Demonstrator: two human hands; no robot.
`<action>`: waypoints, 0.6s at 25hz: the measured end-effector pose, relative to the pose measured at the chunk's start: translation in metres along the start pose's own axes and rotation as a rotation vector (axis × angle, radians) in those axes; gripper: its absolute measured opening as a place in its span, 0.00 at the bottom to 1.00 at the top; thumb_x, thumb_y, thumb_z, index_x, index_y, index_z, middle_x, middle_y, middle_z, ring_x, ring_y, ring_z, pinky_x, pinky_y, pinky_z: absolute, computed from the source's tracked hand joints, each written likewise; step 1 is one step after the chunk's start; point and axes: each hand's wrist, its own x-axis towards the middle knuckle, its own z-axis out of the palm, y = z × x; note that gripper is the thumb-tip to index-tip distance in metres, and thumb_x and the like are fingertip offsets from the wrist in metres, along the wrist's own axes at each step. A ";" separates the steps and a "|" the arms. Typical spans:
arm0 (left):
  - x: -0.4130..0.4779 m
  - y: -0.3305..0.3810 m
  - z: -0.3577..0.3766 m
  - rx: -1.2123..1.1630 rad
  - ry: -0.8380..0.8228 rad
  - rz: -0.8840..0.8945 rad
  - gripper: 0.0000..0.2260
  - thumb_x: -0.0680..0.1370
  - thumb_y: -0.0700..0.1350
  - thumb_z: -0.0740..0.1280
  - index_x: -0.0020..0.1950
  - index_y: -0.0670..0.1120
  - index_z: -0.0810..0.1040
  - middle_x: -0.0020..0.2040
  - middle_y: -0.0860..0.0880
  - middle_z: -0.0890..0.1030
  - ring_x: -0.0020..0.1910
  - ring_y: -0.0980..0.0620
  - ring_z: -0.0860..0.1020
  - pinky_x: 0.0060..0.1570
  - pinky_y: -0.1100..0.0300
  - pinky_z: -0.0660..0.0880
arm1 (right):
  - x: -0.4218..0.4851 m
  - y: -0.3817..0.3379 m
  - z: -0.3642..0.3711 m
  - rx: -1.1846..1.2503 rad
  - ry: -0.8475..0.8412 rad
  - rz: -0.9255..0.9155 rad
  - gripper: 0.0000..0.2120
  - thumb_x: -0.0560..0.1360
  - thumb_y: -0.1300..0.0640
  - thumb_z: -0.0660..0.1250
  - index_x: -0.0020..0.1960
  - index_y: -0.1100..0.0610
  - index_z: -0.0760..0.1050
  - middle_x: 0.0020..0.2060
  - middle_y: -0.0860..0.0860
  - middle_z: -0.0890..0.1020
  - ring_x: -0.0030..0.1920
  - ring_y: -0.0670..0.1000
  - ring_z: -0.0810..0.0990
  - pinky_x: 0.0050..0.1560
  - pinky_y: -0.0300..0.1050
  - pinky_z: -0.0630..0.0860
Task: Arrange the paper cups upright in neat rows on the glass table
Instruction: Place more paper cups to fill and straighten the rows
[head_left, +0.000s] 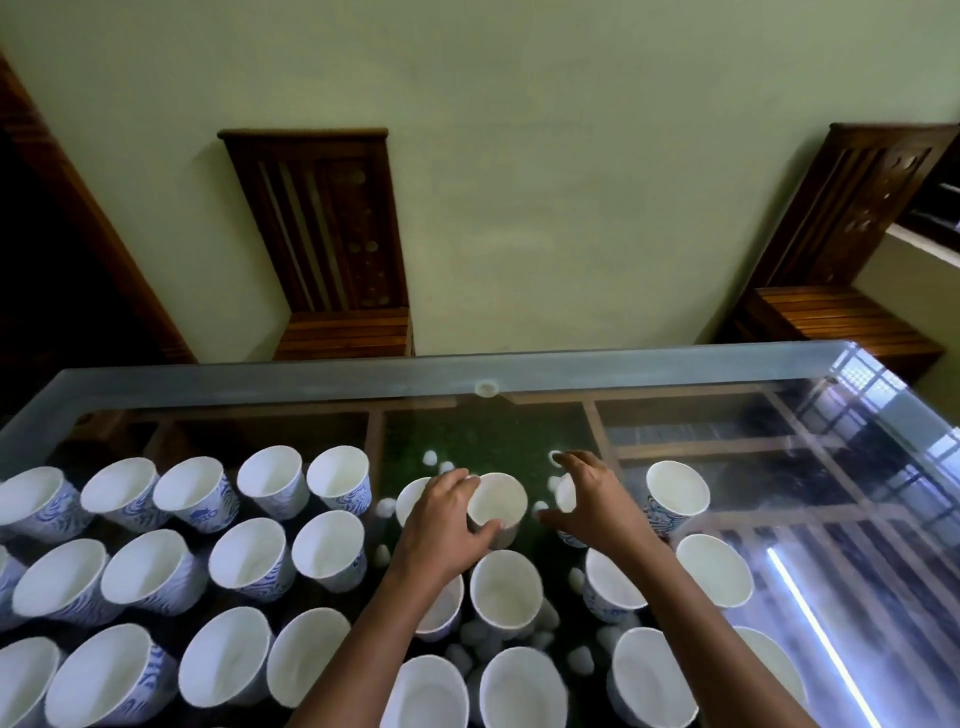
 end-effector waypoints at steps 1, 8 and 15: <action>-0.004 -0.008 -0.007 0.005 0.015 0.009 0.26 0.73 0.55 0.67 0.68 0.48 0.70 0.70 0.49 0.68 0.68 0.51 0.65 0.65 0.57 0.64 | 0.002 -0.012 0.003 0.000 -0.002 -0.036 0.36 0.69 0.50 0.73 0.72 0.56 0.61 0.71 0.54 0.65 0.70 0.54 0.65 0.67 0.47 0.66; -0.068 -0.089 -0.084 -0.045 0.140 -0.100 0.20 0.71 0.47 0.71 0.61 0.42 0.76 0.61 0.44 0.76 0.60 0.46 0.73 0.59 0.58 0.68 | -0.017 -0.128 0.049 0.027 -0.083 -0.231 0.31 0.69 0.52 0.73 0.68 0.60 0.68 0.63 0.58 0.74 0.63 0.58 0.72 0.60 0.44 0.67; -0.198 -0.125 -0.142 -0.125 0.086 -0.056 0.20 0.70 0.45 0.73 0.60 0.40 0.77 0.60 0.42 0.77 0.60 0.45 0.75 0.61 0.56 0.69 | -0.142 -0.211 0.094 0.103 -0.110 -0.217 0.28 0.68 0.55 0.74 0.65 0.61 0.71 0.61 0.58 0.77 0.57 0.58 0.77 0.54 0.41 0.69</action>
